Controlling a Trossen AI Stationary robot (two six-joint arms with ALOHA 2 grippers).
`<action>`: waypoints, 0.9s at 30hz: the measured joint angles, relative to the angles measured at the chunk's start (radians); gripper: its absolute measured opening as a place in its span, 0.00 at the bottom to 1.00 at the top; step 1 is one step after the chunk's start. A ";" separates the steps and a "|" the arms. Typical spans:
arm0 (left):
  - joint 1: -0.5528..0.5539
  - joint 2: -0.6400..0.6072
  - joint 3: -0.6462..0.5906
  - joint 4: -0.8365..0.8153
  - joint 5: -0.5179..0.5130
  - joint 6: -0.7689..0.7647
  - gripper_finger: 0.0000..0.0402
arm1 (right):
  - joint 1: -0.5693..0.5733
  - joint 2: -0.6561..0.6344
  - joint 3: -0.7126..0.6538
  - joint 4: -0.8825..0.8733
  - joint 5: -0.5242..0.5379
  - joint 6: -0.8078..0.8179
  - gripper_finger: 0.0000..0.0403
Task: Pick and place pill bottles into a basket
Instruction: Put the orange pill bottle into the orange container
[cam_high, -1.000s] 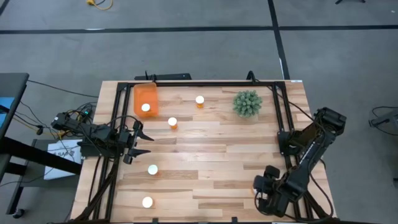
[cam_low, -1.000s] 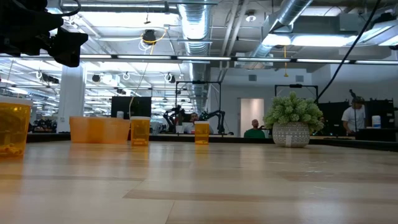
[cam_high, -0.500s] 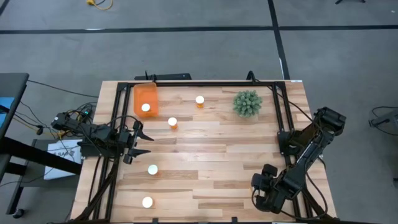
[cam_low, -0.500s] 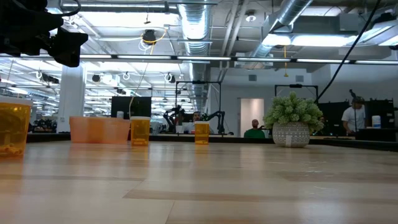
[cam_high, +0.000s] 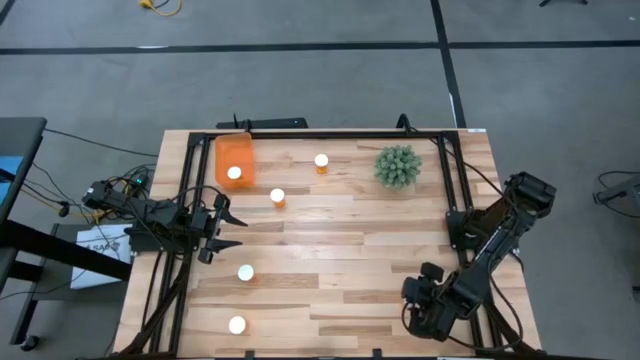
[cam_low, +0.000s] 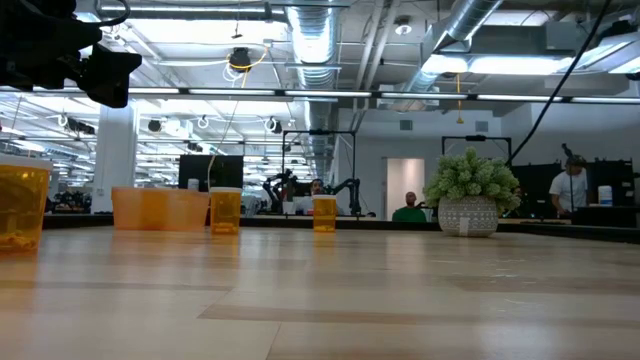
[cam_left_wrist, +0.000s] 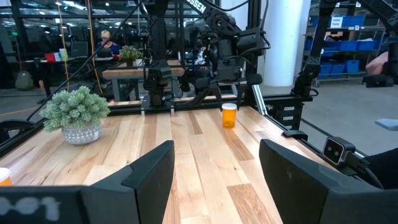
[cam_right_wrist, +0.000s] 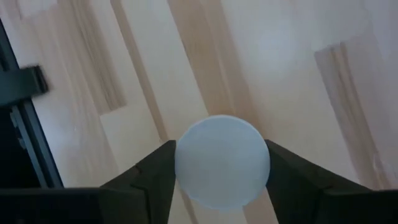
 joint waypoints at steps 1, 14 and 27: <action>0.000 0.000 0.000 0.000 0.000 0.000 0.56 | -0.004 0.000 0.000 0.007 0.011 -0.013 0.49; 0.000 0.000 0.000 0.000 0.000 0.000 0.56 | -0.208 0.000 -0.001 0.181 0.214 -0.354 0.48; 0.000 0.000 0.000 0.000 0.000 0.000 0.56 | -0.509 0.000 -0.001 0.536 0.244 -0.818 0.50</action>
